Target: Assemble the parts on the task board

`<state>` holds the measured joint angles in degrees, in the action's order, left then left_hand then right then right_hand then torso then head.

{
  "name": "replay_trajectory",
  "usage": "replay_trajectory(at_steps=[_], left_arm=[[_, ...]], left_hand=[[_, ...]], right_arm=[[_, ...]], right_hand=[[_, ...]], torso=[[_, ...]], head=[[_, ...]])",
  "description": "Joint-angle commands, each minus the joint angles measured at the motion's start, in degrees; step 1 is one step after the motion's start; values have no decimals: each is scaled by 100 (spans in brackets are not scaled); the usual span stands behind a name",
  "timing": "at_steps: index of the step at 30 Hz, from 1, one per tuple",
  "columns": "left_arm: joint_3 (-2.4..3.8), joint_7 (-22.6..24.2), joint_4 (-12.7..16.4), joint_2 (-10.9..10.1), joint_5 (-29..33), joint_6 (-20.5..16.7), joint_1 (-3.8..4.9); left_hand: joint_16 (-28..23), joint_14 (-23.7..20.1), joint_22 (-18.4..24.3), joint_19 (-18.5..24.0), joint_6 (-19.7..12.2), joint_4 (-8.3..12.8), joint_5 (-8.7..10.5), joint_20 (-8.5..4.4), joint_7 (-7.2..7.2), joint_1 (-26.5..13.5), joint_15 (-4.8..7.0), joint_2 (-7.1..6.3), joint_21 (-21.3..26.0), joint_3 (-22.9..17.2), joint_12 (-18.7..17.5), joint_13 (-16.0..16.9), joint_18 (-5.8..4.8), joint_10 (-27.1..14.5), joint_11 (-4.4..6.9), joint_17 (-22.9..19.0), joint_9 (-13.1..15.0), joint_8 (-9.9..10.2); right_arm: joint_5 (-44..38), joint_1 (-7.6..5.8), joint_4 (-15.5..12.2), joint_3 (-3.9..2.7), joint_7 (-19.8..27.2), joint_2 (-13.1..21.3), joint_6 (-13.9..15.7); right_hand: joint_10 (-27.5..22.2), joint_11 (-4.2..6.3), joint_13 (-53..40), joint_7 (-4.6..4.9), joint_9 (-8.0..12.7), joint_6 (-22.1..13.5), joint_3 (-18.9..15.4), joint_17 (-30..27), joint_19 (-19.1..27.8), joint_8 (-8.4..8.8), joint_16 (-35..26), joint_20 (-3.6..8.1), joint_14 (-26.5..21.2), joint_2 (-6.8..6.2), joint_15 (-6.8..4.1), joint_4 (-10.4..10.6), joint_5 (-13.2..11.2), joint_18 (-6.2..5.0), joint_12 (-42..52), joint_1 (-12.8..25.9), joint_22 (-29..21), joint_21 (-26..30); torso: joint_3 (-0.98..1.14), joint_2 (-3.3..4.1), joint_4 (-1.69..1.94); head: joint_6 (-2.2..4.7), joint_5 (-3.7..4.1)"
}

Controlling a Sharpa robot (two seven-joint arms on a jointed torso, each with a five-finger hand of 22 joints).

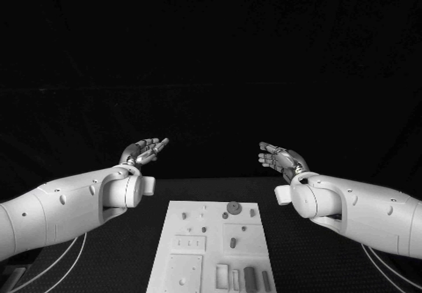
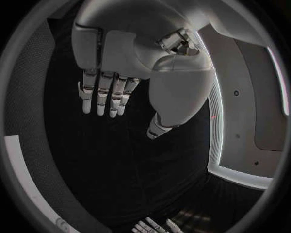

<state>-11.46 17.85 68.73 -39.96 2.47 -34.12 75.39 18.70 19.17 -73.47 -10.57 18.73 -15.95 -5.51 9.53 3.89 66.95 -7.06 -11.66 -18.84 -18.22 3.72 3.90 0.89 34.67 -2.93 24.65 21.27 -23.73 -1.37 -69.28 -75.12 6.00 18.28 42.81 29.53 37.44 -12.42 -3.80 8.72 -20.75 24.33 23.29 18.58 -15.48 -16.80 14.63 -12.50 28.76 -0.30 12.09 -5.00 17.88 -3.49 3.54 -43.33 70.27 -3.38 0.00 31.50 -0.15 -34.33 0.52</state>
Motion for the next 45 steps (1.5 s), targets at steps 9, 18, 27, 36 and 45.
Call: replay_trajectory(at_steps=[9,18,27,36,45], left_arm=[[-190,-795,-421,112,229,884,288],[-193,-756,-409,6,-8,1551,253],[-193,-670,-123,-82,-309,1686,225],[-192,-617,165,-155,-308,1814,114],[-189,-617,517,-326,-299,1829,88]], left_hand=[[260,445,-247,-362,195,-30,-43,-87,100,379,-32,141,-171,79,64,36,-63,279,-83,185,120,-141],[569,1536,-148,-1306,1155,-22,-175,-387,499,971,-200,630,-337,698,343,125,17,1193,-429,172,120,-304],[1377,3024,-199,-2450,2054,-57,-219,-750,793,1431,-9,868,-808,1071,834,349,241,2739,-483,377,30,-302],[1440,3059,-158,-2534,2299,-56,-304,-823,730,1732,22,972,-800,1249,720,371,176,2923,-439,350,3,-201],[1449,3061,-148,-2550,2333,-63,-297,-833,724,1751,27,985,-797,1312,687,375,164,2949,-436,338,-4,-166]], right_arm=[[-408,-401,682,237,-1281,-94,-1994],[-3017,-370,1202,251,-1050,-397,-1679],[-4894,-314,1275,248,-1027,-525,-1801],[-6825,-262,1216,246,-1229,-624,-1735],[-8293,-143,1154,242,-1571,-748,-1992]], right_hand=[[704,-123,-61,455,-167,504,266,201,-613,-320,366,-13,578,-165,83,-742,-154,-222,169,-911,530,-91],[1794,127,-158,320,-288,1457,523,370,-1550,-661,747,-14,1511,-293,-91,-1140,-251,-624,455,-1340,293,-117],[2304,282,-222,311,-325,1885,808,616,-2289,-610,944,-61,2219,-352,-350,-1121,-733,-948,405,-1649,161,-216],[2862,471,-253,189,-332,2295,1356,1123,-3476,-555,1336,129,3328,-650,-868,-983,-1165,-1151,367,-1850,193,-699],[3262,633,-387,152,-370,2372,1364,1536,-3987,-502,1471,342,3795,-815,-1087,-1100,-1228,-1151,403,-1827,235,-982]], torso=[[0,1,-1],[-25,42,18],[-32,163,60],[-30,430,192],[-9,703,272]], head=[[-1,0],[-134,-26],[-189,-11],[-226,109],[-229,169]])
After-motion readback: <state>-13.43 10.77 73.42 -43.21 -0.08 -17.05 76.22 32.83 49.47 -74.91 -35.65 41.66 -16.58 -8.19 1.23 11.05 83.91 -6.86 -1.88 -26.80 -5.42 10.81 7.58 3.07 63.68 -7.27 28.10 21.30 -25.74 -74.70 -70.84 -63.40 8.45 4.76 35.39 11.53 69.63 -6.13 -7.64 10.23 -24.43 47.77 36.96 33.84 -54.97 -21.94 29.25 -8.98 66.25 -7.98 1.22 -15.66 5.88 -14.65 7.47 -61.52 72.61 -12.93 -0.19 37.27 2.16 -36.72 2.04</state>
